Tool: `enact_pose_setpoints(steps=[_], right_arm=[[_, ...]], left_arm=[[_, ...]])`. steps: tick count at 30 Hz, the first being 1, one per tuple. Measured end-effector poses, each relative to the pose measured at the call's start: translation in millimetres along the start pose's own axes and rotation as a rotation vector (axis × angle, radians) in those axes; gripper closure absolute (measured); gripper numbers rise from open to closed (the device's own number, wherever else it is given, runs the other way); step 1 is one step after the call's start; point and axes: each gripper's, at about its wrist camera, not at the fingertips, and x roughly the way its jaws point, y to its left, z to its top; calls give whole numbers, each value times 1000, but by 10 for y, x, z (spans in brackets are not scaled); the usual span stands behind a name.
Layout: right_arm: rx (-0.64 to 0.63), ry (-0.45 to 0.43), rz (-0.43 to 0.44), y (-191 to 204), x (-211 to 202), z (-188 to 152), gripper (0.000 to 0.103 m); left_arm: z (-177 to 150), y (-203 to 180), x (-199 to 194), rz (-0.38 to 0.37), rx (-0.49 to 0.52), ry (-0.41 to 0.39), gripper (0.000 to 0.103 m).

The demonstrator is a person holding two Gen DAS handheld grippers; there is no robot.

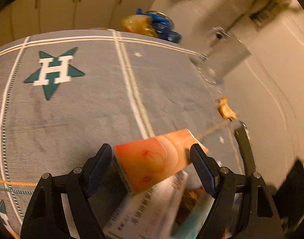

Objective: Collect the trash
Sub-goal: 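Grasp the orange tissue box with the left gripper while the right grasps the blue cartoon tissue pack, then carry the tissue box and tissue pack to the red basket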

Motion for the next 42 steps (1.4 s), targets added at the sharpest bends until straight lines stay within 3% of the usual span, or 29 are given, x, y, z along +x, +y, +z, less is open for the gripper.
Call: enact_pose_setpoints(steps=[5,8,13,15,16,19,20,23,24,25,26,34,36,37,38,39,42], right_arm=[[81,-9,-66,-289,-53,77,85],[122,1,-137,-439,-45,109,90],[233,15,-256,-809,-9,140,92],[294,10,-228,-964,-18,134,89],[322,2,-210,-1021,-47,92,87],[378,-11,-173,-1116,-74,75,58],[385,-19,-162,-1122,-79,74,53],[386,-33,-153,-1113,-88,63,47],[383,-40,-150,-1104,-86,59,45],[380,-45,-149,-1106,-86,55,42],[375,-48,-153,-1086,-90,49,40],[354,-78,-171,-1056,-47,70,40],[342,-77,-174,-1040,-32,71,42],[336,-71,-169,-1029,-15,72,54],[327,-53,-162,-1014,19,72,75],[323,-45,-151,-1017,44,70,82],[314,-62,-124,-982,7,74,89]], left_arm=[[-82,-140,-6,-52,29,9,23],[-97,-256,-28,-52,51,-2,23],[-126,-530,-8,1,140,-6,23],[-149,-637,46,32,180,6,23],[-164,-685,76,41,198,15,23],[-216,-822,162,71,248,39,23],[-236,-869,192,83,264,47,23],[-313,-999,252,138,315,51,23],[-336,-1058,277,168,334,50,28],[-355,-1098,287,183,344,44,52],[-365,-1128,307,193,345,50,56],[-512,-1235,43,230,289,-56,57],[-566,-1252,-84,250,280,-85,57],[-595,-1259,-144,252,273,-98,57],[-642,-1261,-238,252,262,-118,57],[-678,-1270,-308,258,255,-133,57],[-839,-1276,-569,288,230,-188,57]])
